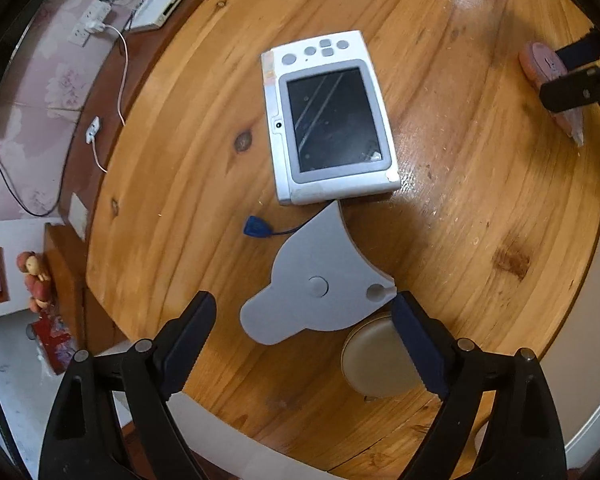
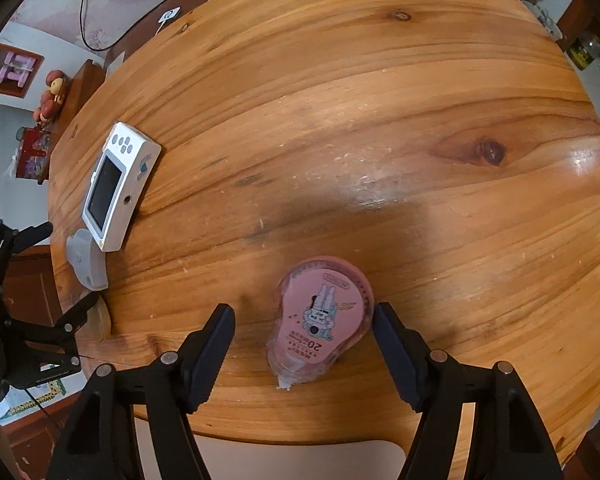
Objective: Organize rigid objects
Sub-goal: 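Grasp the white plastic holder with the left tool while the right tool grasps the pink tape dispenser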
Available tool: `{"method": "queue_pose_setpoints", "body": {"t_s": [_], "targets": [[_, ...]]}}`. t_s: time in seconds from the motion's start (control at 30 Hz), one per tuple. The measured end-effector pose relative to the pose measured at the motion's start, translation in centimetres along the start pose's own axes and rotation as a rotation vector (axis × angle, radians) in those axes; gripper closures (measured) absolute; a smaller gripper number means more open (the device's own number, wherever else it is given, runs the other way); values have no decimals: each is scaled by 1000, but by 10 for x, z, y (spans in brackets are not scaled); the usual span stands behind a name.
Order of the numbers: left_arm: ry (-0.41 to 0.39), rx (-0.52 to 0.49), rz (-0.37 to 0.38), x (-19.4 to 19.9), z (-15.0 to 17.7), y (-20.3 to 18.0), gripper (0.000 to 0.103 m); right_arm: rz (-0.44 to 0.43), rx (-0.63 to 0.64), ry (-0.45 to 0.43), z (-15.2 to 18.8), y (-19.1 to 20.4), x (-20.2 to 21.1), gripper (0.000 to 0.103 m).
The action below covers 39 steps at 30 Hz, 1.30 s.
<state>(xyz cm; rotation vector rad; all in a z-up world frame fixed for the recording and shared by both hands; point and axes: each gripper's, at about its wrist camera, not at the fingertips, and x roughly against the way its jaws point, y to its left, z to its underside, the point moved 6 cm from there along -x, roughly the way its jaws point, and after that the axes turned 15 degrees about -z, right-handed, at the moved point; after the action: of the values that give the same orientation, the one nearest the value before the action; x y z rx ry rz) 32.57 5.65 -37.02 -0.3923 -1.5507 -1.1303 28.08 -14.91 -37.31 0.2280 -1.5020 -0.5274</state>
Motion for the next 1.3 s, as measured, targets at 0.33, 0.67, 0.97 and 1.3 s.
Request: {"method": "queue_pose_setpoints", "body": {"t_s": [0.33, 0.67, 0.97, 1.3], "targets": [[77, 76, 93, -20, -8, 8, 13, 125, 51, -13, -5, 9, -3, 47], [63, 202, 185, -19, -14, 19, 36, 124, 64, -28, -13, 12, -5, 52], [22, 384, 258, -5, -1, 27, 36, 24, 42, -72, -8, 8, 19, 52], [-49, 535, 309, 43, 25, 47, 36, -75, 37, -143, 11, 12, 55, 52]]}}
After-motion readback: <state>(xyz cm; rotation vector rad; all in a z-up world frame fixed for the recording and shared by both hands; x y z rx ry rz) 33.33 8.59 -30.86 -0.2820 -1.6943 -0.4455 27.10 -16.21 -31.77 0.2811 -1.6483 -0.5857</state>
